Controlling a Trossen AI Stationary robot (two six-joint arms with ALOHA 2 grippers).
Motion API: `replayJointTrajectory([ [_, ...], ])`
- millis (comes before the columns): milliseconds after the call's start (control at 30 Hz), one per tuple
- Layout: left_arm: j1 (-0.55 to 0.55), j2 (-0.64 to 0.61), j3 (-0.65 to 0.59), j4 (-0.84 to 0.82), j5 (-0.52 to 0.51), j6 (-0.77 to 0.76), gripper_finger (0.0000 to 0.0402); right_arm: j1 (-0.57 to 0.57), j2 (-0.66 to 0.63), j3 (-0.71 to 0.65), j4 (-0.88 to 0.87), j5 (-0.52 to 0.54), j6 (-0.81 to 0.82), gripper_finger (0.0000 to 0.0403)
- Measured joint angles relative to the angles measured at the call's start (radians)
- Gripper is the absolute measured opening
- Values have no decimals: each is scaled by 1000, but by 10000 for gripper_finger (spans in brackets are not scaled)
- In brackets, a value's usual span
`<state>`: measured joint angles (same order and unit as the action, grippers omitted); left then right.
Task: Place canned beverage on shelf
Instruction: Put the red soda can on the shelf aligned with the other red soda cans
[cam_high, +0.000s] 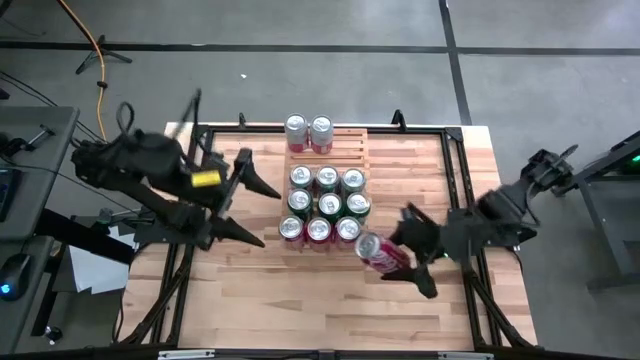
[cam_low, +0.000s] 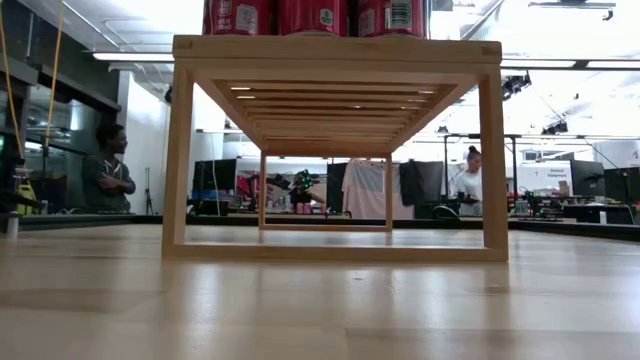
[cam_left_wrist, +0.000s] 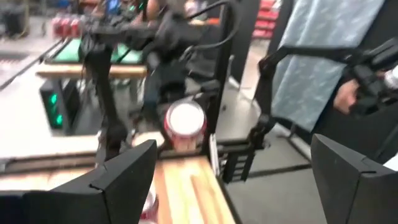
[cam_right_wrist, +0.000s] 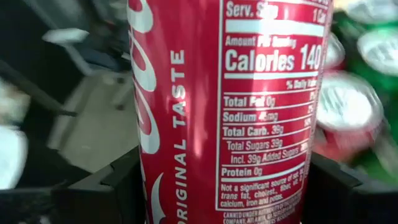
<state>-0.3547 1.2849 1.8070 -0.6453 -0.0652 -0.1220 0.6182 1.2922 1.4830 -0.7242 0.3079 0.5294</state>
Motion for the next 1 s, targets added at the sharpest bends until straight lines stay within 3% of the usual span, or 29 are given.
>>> replayJointTrajectory([
  [100,-43,-31,-112,42,-66,-38,321,103,0,-47,-60,161,119,284],
  [200,-71,-77,-253,157,-112,-95,321,184,-4,-165,-39,238,283,284],
  [333,-94,-145,-439,363,-164,-168,321,236,-19,-358,163,323,414,284],
  [500,-109,-211,-587,586,-245,-214,321,222,-42,-549,514,513,312,284],
  [633,-111,-223,-620,651,-295,-218,321,194,-44,-663,780,651,177,284],
  [833,-111,-223,-620,675,-345,-256,321,145,-43,-829,1096,695,59,284],
  [1000,-111,-223,-620,676,-367,-270,321,118,-43,-894,1209,688,7,284],
])
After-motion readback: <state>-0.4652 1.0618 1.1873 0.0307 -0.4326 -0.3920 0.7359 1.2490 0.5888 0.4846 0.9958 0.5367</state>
